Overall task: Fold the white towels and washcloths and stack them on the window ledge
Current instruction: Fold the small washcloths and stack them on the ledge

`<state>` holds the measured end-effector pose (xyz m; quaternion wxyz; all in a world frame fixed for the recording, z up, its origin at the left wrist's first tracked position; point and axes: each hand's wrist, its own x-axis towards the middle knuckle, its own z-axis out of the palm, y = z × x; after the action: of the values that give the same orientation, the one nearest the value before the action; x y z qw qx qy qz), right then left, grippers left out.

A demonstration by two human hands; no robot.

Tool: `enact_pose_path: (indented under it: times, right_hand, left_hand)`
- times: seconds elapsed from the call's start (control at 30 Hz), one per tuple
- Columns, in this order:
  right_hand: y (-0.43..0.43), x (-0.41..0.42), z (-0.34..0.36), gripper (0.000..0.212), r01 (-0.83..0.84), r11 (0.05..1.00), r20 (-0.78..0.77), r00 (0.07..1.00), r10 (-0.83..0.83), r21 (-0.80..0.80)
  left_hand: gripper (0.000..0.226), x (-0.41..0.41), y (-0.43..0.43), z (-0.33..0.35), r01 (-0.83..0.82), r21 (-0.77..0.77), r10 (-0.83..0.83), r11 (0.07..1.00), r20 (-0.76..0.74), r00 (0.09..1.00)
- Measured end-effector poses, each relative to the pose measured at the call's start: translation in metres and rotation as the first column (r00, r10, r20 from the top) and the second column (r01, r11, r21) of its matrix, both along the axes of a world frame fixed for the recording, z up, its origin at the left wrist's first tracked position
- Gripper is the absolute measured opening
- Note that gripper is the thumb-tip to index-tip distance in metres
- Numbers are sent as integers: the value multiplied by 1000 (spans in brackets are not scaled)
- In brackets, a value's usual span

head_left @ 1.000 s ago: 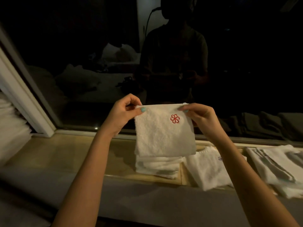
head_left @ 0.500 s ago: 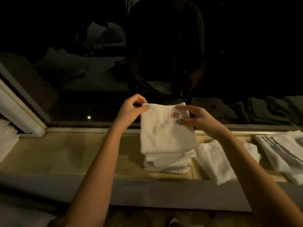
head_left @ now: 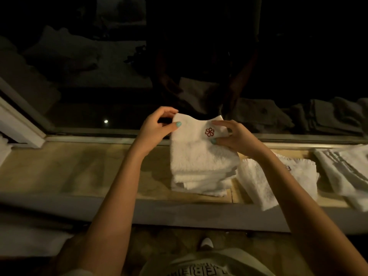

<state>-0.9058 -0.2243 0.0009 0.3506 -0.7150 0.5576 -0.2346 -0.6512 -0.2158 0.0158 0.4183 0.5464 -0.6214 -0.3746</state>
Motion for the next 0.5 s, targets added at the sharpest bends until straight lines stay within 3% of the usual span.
enact_pose_path:
  times: [0.17,0.27,0.5]
  right_hand:
    - [9,0,-3,58,50,993,-44,997,-55,-105]
    - [13,5,1,56,65,984,-76,994,-78,-165]
    - [14,11,10,50,139,969,-140,975,-170,-205]
  left_hand:
    - [33,1,35,-2,142,135,-112,981,-204,973]
    - [27,-1,45,-3,193,137,-171,972,-154,973]
    - [25,-12,34,-4,93,55,-94,994,4,996]
